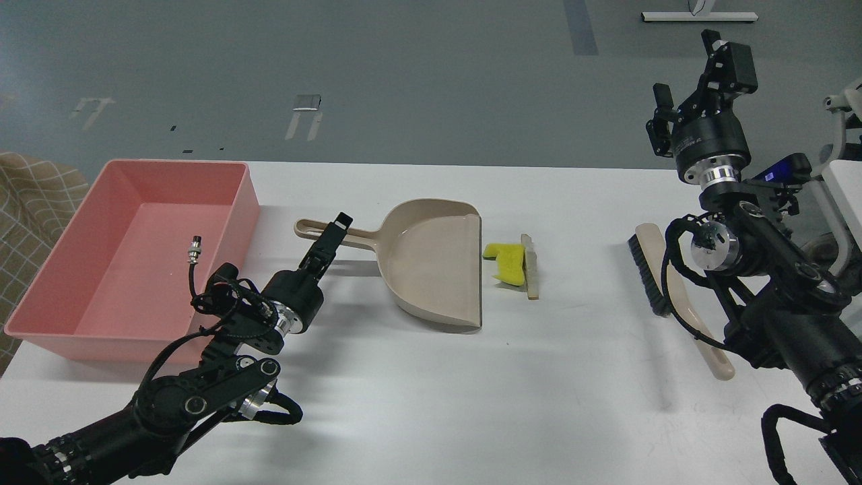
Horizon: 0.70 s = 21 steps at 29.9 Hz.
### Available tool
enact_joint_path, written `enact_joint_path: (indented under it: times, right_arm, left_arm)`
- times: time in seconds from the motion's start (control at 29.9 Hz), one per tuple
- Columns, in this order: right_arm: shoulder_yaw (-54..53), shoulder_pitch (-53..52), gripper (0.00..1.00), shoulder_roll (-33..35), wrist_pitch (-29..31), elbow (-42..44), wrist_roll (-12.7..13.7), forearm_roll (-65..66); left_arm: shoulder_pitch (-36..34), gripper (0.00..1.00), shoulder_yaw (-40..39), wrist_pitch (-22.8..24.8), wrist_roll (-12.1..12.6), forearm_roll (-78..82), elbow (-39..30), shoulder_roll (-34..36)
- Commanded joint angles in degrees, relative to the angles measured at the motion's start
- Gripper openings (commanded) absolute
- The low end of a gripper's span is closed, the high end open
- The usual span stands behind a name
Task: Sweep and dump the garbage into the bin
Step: 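Move the left gripper to the beige dustpan handle and grasp it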
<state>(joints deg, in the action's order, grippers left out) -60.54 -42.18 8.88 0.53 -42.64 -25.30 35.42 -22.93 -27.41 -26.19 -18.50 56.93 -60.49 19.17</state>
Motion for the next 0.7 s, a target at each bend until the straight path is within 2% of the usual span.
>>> enact_joint_path:
  times: [0.0,0.2,0.37,0.43,0.47,0.57,0.63,0.67]
  right_arm:
    - [0.0,0.0,1.0,0.0,0.0,0.0,0.0,0.0]
    - [0.0,0.0,1.0,0.2,0.0,0.0,0.0,0.0]
    - [0.0,0.0,1.0,0.3,-0.1,0.0,0.0,0.0]
    - [0.0,0.0,1.0,0.3,-0.1,0.0,0.0,0.0]
    - [0.0,0.0,1.0,0.3,-0.2,-0.1,0.0,0.0]
    - [0.0,0.1,1.0,0.4,-0.2,-0.3,0.0,0.0]
    - [0.2,0.7,1.0,0.6,0.2,-0.9,0.0,0.0]
    - [0.2,0.9,1.0,0.6,0.3,-1.0,0.1,0.1]
  left_arm:
    - [-0.6,0.99,0.0,-0.5,0.0,-0.1,1.8,-1.1]
    - [-1.8,0.94,-0.3,-0.5,0.0,-0.4,5.5,-3.6]
    - [-1.9,0.71,-0.2,-0.5,0.2,-0.4,5.6,-4.3]
    - [-2.0,0.5,0.0,-0.5,0.2,-0.4,5.6,-4.6]
    - [-2.1,0.46,0.1,-0.5,0.3,-0.4,5.6,-4.7]
    - [-2.4,0.25,0.3,-0.5,0.9,-0.4,5.6,-4.6]
    - [-2.6,0.01,0.3,-0.5,2.8,-0.3,5.6,-4.5]
    - [-2.6,0.0,0.3,-0.5,3.1,-0.3,5.6,-4.5]
